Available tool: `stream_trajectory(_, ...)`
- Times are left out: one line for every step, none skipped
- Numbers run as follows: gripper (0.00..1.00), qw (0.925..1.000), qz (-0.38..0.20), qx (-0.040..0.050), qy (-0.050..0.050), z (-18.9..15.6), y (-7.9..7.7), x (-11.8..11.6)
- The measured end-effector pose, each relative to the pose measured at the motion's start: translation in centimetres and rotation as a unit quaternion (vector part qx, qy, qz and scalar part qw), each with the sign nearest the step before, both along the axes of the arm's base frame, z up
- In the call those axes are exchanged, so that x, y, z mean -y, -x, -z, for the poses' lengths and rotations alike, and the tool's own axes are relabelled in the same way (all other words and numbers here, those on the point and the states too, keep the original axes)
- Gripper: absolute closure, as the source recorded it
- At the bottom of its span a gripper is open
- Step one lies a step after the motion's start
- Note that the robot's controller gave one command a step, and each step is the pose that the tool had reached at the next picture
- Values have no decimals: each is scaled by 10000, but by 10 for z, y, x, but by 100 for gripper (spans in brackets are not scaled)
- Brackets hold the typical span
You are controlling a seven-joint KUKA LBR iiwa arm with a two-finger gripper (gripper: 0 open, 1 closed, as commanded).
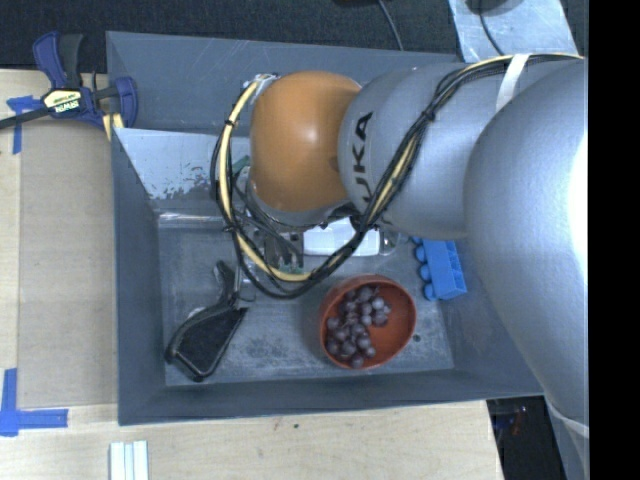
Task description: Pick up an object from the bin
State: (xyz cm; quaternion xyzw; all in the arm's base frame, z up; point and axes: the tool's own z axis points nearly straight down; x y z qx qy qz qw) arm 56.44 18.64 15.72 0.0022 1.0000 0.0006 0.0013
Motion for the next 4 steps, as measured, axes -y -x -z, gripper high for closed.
stream_trajectory(100, 9995, 313, 10, 1, 13, 6, 91)
stream_trajectory(100, 9995, 314, 10, 0, 13, 6, 91)
stream_trajectory(100, 9866, -1631, 48, 11, 23, -49, 106)
stream_trajectory(100, 10000, -67, 27, -3, 57, 42, 122)
